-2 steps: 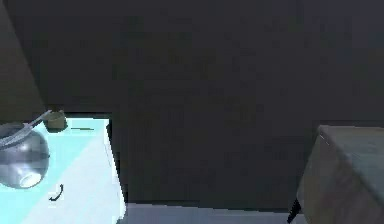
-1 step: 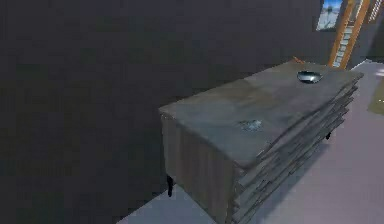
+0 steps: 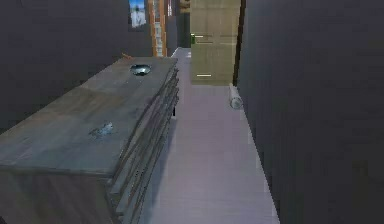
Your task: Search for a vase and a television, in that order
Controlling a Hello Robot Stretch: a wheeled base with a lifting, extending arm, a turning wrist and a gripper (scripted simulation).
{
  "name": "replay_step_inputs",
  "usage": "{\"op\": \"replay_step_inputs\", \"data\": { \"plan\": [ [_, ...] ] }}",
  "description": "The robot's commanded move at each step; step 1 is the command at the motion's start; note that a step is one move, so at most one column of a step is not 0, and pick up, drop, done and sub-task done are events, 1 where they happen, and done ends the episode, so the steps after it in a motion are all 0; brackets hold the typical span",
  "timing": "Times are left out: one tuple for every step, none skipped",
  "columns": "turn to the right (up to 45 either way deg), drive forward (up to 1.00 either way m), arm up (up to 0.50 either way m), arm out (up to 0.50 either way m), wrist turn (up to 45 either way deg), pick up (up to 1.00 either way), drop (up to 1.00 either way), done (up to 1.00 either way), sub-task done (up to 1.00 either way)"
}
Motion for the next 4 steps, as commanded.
{"op": "replay_step_inputs", "data": {
  "plan": [
    [0.0, 1.0, 0.0, 0.0, 0.0, 0.0, 0.0, 0.0, 0.0],
    [0.0, 1.0, 0.0, 0.0, 0.0, 0.0, 0.0, 0.0, 0.0],
    [3.0, 0.0, 0.0, 0.0, 0.0, 0.0, 0.0, 0.0, 0.0],
    [0.0, 0.55, 0.0, 0.0, 0.0, 0.0, 0.0, 0.0, 0.0]
  ]
}}
